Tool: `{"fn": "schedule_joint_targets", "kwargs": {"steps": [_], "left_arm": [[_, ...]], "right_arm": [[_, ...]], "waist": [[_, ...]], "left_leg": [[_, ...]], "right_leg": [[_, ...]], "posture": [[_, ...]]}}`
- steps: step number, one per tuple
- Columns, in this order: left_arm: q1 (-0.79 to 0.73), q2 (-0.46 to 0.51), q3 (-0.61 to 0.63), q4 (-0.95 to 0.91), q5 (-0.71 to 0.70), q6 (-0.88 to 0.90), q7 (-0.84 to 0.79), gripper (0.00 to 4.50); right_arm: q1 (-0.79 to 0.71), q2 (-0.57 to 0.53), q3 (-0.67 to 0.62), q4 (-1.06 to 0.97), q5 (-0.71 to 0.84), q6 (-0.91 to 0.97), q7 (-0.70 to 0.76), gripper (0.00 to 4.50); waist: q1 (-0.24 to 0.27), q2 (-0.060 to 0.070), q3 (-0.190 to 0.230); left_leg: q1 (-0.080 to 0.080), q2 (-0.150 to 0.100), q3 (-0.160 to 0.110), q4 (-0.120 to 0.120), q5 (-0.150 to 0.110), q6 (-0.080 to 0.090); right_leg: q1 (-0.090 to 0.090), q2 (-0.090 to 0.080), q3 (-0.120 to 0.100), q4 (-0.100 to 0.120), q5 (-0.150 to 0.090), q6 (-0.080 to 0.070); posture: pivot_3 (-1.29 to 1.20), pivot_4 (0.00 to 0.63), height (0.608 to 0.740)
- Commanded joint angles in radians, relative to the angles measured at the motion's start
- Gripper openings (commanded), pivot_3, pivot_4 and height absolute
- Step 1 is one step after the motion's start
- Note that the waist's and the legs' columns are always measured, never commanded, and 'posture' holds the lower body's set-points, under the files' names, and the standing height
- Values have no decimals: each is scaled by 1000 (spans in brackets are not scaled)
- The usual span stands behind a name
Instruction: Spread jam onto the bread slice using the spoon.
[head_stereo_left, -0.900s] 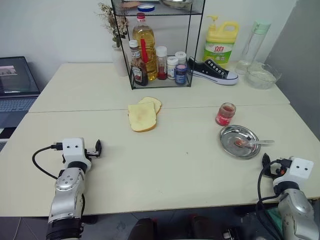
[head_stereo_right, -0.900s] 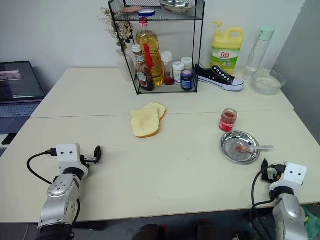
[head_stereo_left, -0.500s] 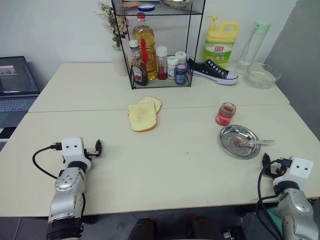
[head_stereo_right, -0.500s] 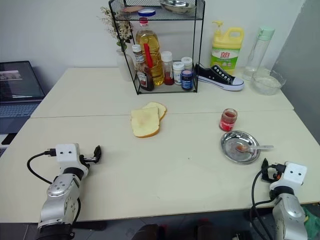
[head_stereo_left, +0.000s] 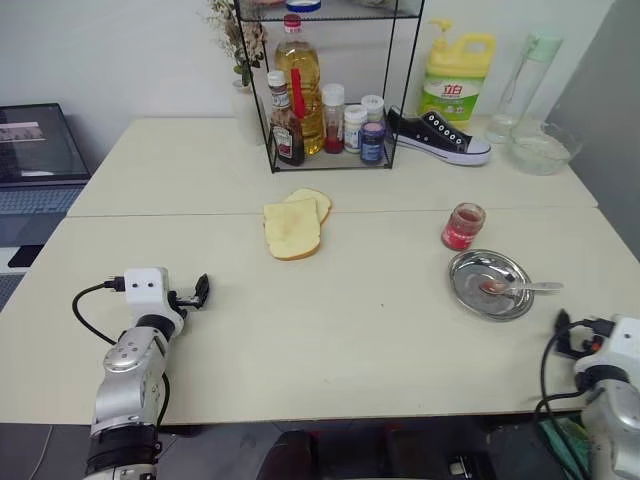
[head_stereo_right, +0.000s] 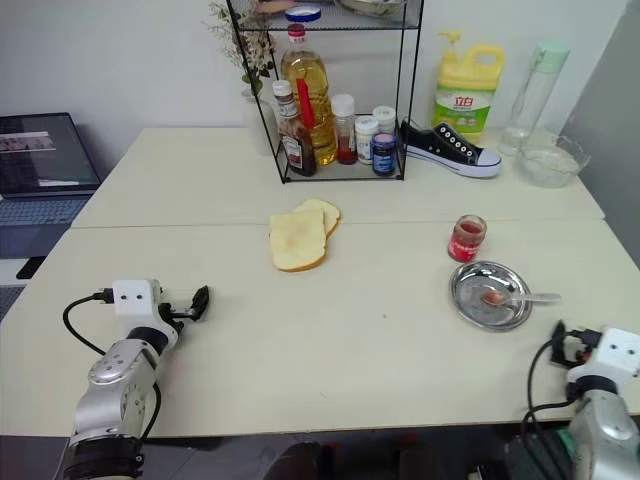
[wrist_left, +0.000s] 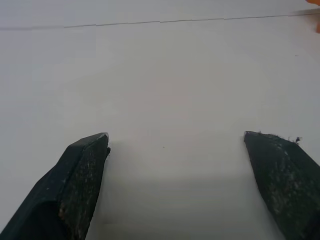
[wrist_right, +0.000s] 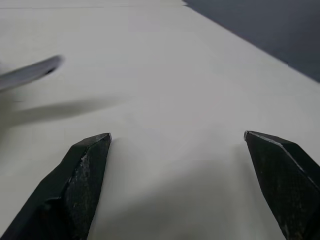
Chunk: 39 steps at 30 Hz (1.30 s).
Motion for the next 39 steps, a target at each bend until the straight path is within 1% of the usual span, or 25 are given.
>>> {"fn": "schedule_joint_targets", "kwargs": {"steps": [1,2,4,6,10,14,16,18,21,26,30,32,34,36,39], "left_arm": [[-94,34,17,-9,-114,126,-106,4500],[-118,47,13,-13,-131,159,-135,4500],[-161,76,1,-23,-156,216,-190,4500],[-194,116,-24,-42,-173,265,-256,4500],[-263,224,-68,-48,-200,368,-398,4500],[-290,320,-116,-72,-243,486,-544,4500],[-306,345,-134,-78,-260,537,-588,4500],[-332,341,-136,-71,-284,587,-609,4500],[-371,316,-164,-25,-262,582,-614,4500],[-455,225,-199,86,-242,569,-603,4500],[-490,200,-239,184,-171,479,-611,4500],[-517,186,-240,266,-140,427,-600,4500],[-554,161,-238,367,-94,338,-557,4500],[-588,139,-227,437,-80,299,-542,4500],[-626,108,-225,506,-77,278,-561,4500]], "right_arm": [[-107,-109,-69,-88,33,19,4,4465],[-137,-134,-72,-103,42,34,10,4465],[-188,-175,-67,-135,67,76,33,4465],[-219,-212,-36,-183,118,140,92,4465],[-248,-292,60,-316,290,336,265,4465],[-265,-360,121,-393,470,530,395,4465],[-273,-383,158,-411,529,597,445,4465],[-281,-407,219,-427,543,628,503,4465],[-327,-408,307,-435,539,648,546,4465],[-416,-368,444,-478,555,693,581,4465],[-450,-322,511,-516,560,709,564,4465],[-467,-292,529,-532,564,720,543,4465],[-486,-263,555,-545,556,723,523,4465],[-502,-234,577,-556,546,724,502,4465],[-524,-192,598,-564,541,727,470,4465]], "waist": [[1,0,5],[1,0,6],[1,-4,9],[-1,-8,11],[-6,-14,19],[-8,-14,22],[-8,-15,22],[-5,-15,23],[-4,-16,25],[-2,-17,25],[-2,-17,25],[-5,-17,25],[-2,-17,25],[-1,-17,25],[-1,-17,25]], "left_leg": [[-6,0,0,5,0,0],[-9,-1,0,8,0,-1],[-9,-1,-1,7,1,-2],[-9,-1,-1,7,2,-4],[-9,-1,0,7,3,-5],[-9,-1,-1,8,2,-3],[-9,-1,-1,8,2,-2],[-9,-1,-3,8,1,-2],[-9,-1,-4,9,1,-2],[-9,-1,-4,10,2,-2],[-9,-1,-5,11,3,-5],[-10,-1,-4,12,4,-6],[-11,-1,-4,13,4,-6],[-11,-1,-5,15,4,-6],[-15,-1,-7,21,4,-6]], "right_leg": [[-6,0,-1,6,0,0],[-10,0,-1,11,0,0],[-9,1,-2,11,0,0],[-9,2,-3,11,0,1],[-8,2,-3,10,-1,1],[-8,1,-2,9,-1,1],[-8,1,-3,9,-1,1],[-7,1,-5,8,-1,1],[-7,1,-6,9,-1,1],[-7,1,-6,11,-1,1],[-7,1,-7,11,-1,1],[-8,1,-6,11,-1,1],[-9,1,-6,11,-1,1],[-9,1,-7,13,0,1],[-9,1,-9,14,0,1]], "posture": [[0,150,740],[0,150,740],[0,150,740],[0,150,740],[0,150,740],[0,150,740],[0,150,740],[0,150,740],[0,150,740],[0,150,740],[0,150,740],[0,150,740],[0,150,740],[0,150,740],[0,150,740]]}}
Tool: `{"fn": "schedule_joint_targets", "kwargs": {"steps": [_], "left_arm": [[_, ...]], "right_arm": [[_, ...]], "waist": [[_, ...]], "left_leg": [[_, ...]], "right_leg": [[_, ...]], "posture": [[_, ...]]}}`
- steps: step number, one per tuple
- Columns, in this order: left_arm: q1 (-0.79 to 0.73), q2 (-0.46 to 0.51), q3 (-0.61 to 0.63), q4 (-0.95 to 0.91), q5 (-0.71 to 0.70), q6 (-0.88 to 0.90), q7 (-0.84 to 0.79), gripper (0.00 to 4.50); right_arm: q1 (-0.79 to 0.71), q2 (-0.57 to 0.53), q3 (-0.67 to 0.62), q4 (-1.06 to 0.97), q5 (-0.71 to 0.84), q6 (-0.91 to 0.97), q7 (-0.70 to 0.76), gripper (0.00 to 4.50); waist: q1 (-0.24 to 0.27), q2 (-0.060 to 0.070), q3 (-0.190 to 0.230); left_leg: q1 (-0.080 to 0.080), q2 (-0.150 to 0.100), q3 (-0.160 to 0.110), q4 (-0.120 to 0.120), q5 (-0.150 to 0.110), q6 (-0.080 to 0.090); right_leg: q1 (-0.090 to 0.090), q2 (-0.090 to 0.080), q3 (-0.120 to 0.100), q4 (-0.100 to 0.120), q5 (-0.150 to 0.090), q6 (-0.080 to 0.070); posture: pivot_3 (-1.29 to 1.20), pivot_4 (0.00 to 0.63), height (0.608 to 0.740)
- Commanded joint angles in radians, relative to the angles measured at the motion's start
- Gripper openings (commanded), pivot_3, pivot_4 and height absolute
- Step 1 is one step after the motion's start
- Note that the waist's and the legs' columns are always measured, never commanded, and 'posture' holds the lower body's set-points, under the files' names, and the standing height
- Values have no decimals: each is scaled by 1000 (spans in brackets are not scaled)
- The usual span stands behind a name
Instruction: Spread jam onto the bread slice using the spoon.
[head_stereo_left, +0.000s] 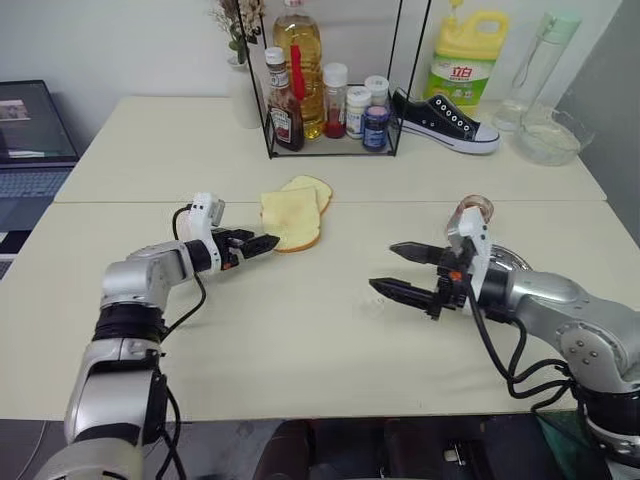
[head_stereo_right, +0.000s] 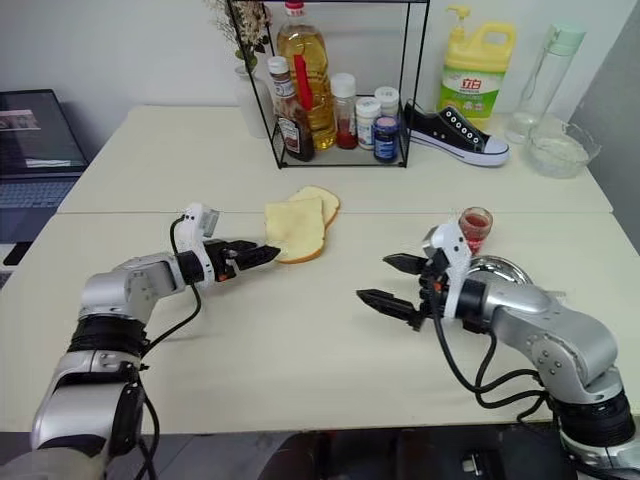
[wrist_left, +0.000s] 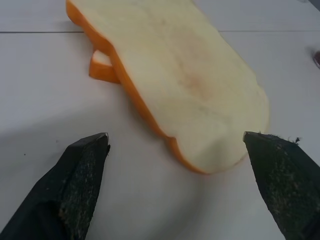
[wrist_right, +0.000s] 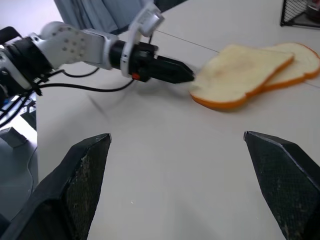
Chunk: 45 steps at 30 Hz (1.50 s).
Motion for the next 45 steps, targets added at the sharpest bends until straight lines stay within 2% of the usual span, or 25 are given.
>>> {"fn": "schedule_joint_targets", "kwargs": {"steps": [1,4,7,19,22,27,30,36,39,45], "left_arm": [[-49,-23,22,63,13,-40,-8,4500],[-87,-60,28,134,23,-71,-4,4500],[-101,-80,34,151,26,-82,-19,3874],[-88,-85,72,78,5,-46,-6,50],[-54,-90,61,-73,-46,83,-29,50],[64,-68,45,-491,-284,461,-100,50],[148,-39,8,-685,-377,619,-101,50],[306,16,-76,-807,-352,626,-79,50],[347,17,-119,-778,-280,543,-49,50],[347,-31,-123,-693,-191,436,36,50]], "right_arm": [[-30,32,11,-39,-9,-4,-33,4465],[-47,57,25,-35,-19,-5,-50,4465],[-66,80,30,-34,-24,-2,-64,4500],[-84,137,45,-21,-53,-9,-84,4500],[-81,132,25,-8,-64,-16,-80,4500],[-54,94,-53,-21,-32,7,-74,4500],[-28,65,-98,-35,-12,22,-75,4500],[13,43,-140,-49,4,26,-90,4500],[25,46,-145,-54,3,21,-100,4500],[52,43,-148,-69,11,18,-112,4500]], "waist": [[0,0,0],[1,0,0],[3,0,0],[-5,0,0],[-5,0,0],[-12,0,0],[-17,0,0],[-27,1,-1],[-23,1,-1],[-18,1,-1]], "left_leg": [[-1,0,-1,2,0,0],[-2,-1,-1,5,0,1],[-2,-2,-2,6,-1,4],[-3,-1,-5,6,3,3],[-3,-1,-5,6,3,3],[-6,-1,-6,7,5,-1],[-8,-1,-8,8,5,-2],[-7,-1,-9,7,6,1],[-5,0,-9,6,8,2],[-5,-2,-10,6,8,2]], "right_leg": [[-1,0,-1,0,0,0],[-1,0,-4,1,1,2],[-1,-1,-7,6,2,2],[-5,0,-9,15,2,1],[-5,0,-9,15,2,1],[-6,-1,-9,14,2,1],[-7,-1,-7,14,2,1],[-7,0,-8,16,3,-3],[-6,0,-8,17,4,-4],[-5,0,-9,16,4,-4]], "posture": [[0,150,740],[0,150,740],[0,150,740],[0,150,740],[0,150,740],[0,150,740],[0,150,740],[0,150,740],[0,150,740],[0,150,740]]}}
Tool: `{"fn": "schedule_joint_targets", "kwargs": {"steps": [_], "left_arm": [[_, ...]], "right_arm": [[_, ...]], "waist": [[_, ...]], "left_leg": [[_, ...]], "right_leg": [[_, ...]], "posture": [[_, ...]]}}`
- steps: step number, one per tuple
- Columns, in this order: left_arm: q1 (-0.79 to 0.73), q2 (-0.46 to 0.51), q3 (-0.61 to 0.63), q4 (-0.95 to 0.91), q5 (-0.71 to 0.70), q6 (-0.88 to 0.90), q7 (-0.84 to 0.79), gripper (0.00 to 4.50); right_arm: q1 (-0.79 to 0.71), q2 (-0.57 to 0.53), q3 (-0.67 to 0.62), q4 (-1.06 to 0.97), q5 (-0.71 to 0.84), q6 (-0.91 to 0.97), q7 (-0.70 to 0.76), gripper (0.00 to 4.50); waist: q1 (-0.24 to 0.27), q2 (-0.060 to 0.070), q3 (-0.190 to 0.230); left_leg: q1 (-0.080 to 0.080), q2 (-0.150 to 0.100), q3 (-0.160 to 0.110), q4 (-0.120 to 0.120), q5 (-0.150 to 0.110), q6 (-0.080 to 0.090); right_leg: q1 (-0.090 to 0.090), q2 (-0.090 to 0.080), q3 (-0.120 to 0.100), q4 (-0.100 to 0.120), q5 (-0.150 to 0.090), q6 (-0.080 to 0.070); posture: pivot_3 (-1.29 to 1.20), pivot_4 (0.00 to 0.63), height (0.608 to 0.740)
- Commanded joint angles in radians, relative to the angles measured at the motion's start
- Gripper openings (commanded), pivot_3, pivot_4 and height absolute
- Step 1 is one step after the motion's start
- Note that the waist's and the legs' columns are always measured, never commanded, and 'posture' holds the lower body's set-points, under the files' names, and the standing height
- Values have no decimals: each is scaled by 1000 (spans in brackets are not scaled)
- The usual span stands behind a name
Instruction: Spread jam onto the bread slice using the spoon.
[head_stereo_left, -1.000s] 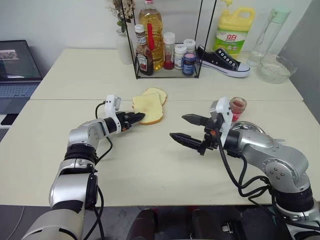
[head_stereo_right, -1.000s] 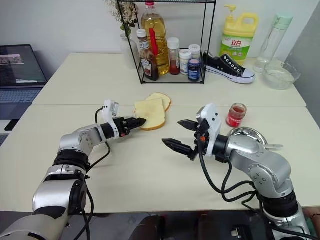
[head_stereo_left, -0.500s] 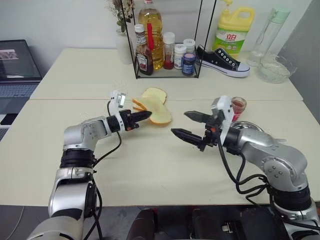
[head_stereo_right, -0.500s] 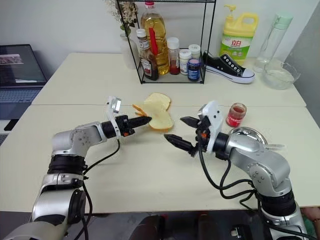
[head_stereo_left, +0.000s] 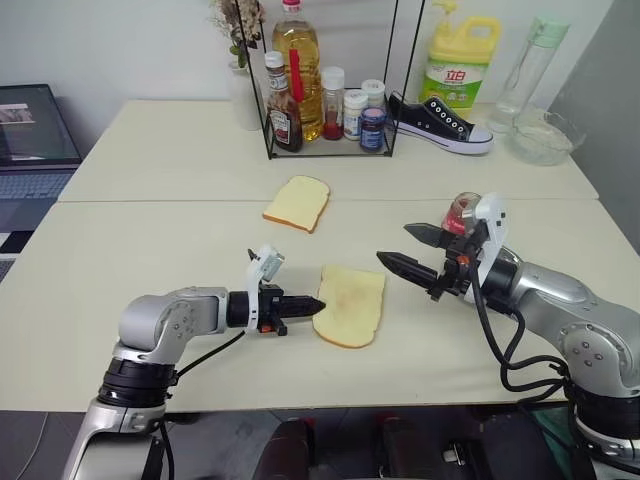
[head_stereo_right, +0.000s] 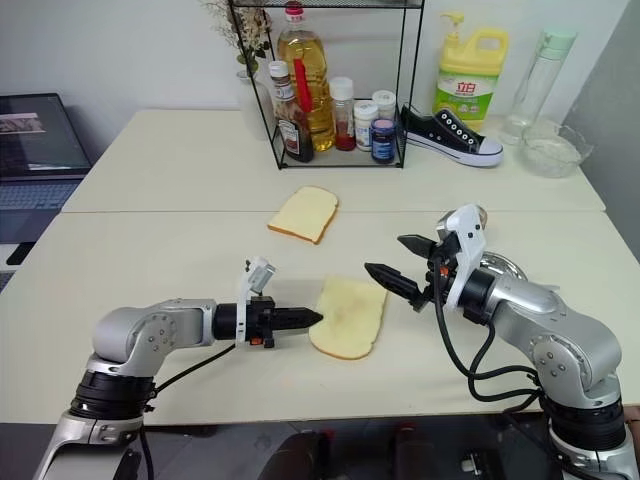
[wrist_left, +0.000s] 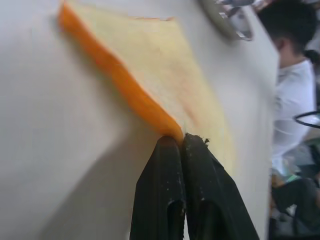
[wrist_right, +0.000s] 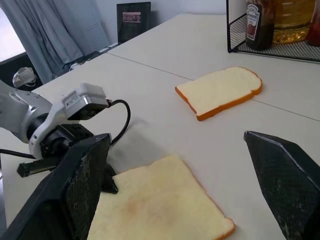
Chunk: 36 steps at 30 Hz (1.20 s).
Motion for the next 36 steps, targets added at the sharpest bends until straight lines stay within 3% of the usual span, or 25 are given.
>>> {"fn": "schedule_joint_targets", "kwargs": {"steps": [1,10,13,18,22,26,30,33,36], "left_arm": [[-3,-25,4,28,46,-84,36,50],[-9,-72,-8,76,99,-163,73,50],[2,-61,11,64,90,-160,67,635],[28,-15,37,2,52,-112,51,2102],[70,102,57,-90,29,-86,-2,3368],[80,228,47,-167,65,-205,-92,4469],[2,201,13,-223,79,-337,-140,4469],[-46,166,-75,-211,182,-519,-181,4469],[-103,77,-142,-178,210,-640,-226,4469]], "right_arm": [[3,-4,-19,-42,12,-12,-7,4500],[7,-4,-16,-33,11,-17,-9,4500],[13,-4,-18,-36,16,-15,-9,4500],[40,-7,-21,-44,21,-17,-8,4500],[113,-15,-64,-70,31,-14,-30,4500],[241,-22,-177,-126,74,-3,-79,4500],[352,-34,-288,-160,116,1,-126,4500],[420,-28,-376,-173,169,-1,-172,4500],[526,-6,-470,-191,214,-13,-224,4500]], "waist": [[-1,0,0],[0,1,-1],[-1,1,-2],[-3,1,-2],[-8,2,-2],[-5,2,-2],[21,2,-2],[27,2,-2],[29,2,-2]], "left_leg": [[0,0,0,0,0,0],[0,0,0,1,0,0],[0,0,0,1,0,0],[1,0,-1,0,0,0],[2,1,0,-1,0,0],[2,1,0,-2,0,0],[2,0,0,0,0,0],[4,-1,0,1,0,1],[9,-2,1,-1,0,1]], "right_leg": [[0,0,0,0,0,0],[1,0,-1,1,0,0],[1,0,-1,1,0,0],[1,0,-1,1,0,0],[1,1,0,1,0,0],[1,1,0,1,0,-1],[4,0,-1,0,0,0],[7,0,-1,-1,0,1],[11,0,0,-2,0,1]], "posture": [[0,150,740],[0,150,740],[0,150,740],[0,150,740],[0,150,740],[0,150,740],[0,150,740],[0,150,740],[0,150,740]]}}
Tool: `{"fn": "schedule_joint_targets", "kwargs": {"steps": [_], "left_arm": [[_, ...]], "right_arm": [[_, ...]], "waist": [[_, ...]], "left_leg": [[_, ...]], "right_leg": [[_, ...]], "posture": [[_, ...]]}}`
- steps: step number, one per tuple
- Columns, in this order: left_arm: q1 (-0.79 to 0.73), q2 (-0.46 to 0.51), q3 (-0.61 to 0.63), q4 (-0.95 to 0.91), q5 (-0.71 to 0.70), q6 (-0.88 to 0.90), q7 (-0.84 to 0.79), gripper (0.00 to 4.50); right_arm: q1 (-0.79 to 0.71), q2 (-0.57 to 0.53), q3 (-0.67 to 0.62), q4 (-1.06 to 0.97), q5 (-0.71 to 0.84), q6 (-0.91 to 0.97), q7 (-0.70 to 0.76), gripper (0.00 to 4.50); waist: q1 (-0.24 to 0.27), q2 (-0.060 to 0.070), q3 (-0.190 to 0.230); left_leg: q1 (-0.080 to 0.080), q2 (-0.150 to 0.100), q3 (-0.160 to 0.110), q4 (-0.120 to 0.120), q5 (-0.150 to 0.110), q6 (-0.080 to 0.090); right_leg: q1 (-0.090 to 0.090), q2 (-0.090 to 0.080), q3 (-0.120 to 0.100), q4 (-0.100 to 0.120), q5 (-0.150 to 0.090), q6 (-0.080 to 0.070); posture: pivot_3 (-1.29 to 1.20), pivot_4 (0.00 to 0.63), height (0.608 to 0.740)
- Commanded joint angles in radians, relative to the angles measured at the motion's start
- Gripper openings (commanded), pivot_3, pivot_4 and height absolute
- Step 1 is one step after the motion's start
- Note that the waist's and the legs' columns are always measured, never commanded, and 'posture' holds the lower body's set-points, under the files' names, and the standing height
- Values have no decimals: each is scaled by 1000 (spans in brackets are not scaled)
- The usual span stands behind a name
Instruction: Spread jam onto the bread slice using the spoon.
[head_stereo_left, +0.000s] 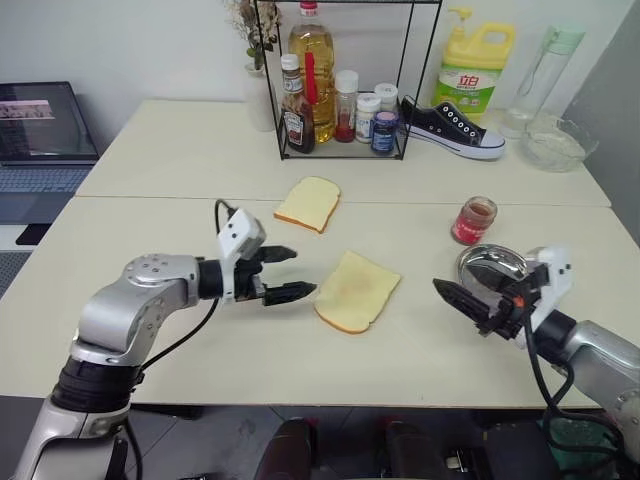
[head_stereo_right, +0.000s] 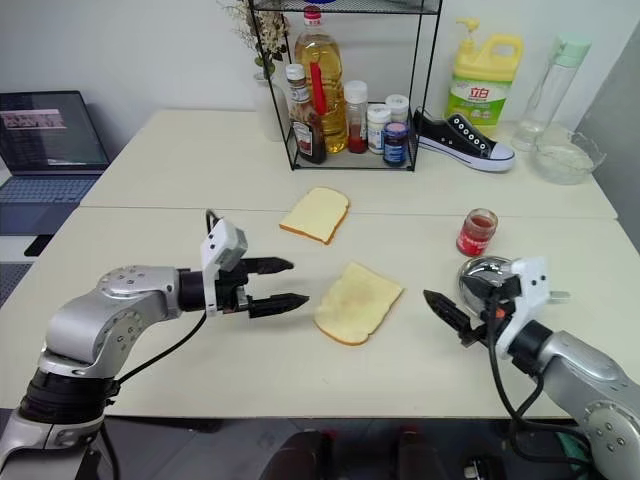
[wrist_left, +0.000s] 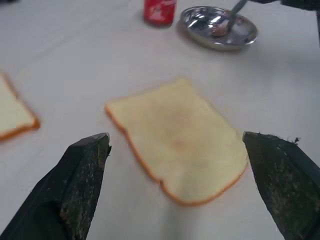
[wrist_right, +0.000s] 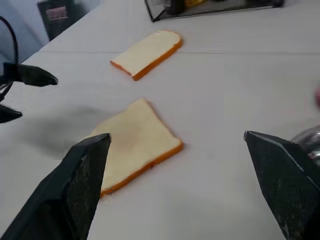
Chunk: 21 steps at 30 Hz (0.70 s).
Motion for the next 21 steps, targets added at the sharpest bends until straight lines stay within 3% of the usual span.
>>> {"fn": "schedule_joint_targets", "kwargs": {"steps": [1,5,9,21], "left_arm": [[-59,-86,-67,22,37,-147,-53,4469],[-155,-207,-176,150,122,-304,-112,4469],[-223,-287,-193,247,142,-364,-136,4469],[-294,-394,-188,395,218,-465,-120,4469]], "right_arm": [[100,19,-116,-52,52,-24,-50,4500],[228,68,-216,-16,74,-71,-73,4500],[249,121,-251,51,108,-111,-103,4500],[-127,212,-239,479,168,-203,-207,4500]], "waist": [[2,0,0],[-6,1,-1],[-14,2,-1],[-31,5,-3]], "left_leg": [[0,0,0,0,0,0],[1,1,2,0,0,0],[3,1,2,0,0,1],[3,1,5,0,0,1]], "right_leg": [[0,0,0,0,0,0],[0,1,0,1,0,0],[2,4,-1,1,0,0],[1,5,1,1,0,0]], "posture": [[0,150,740],[0,150,740],[0,150,740],[0,150,740]]}}
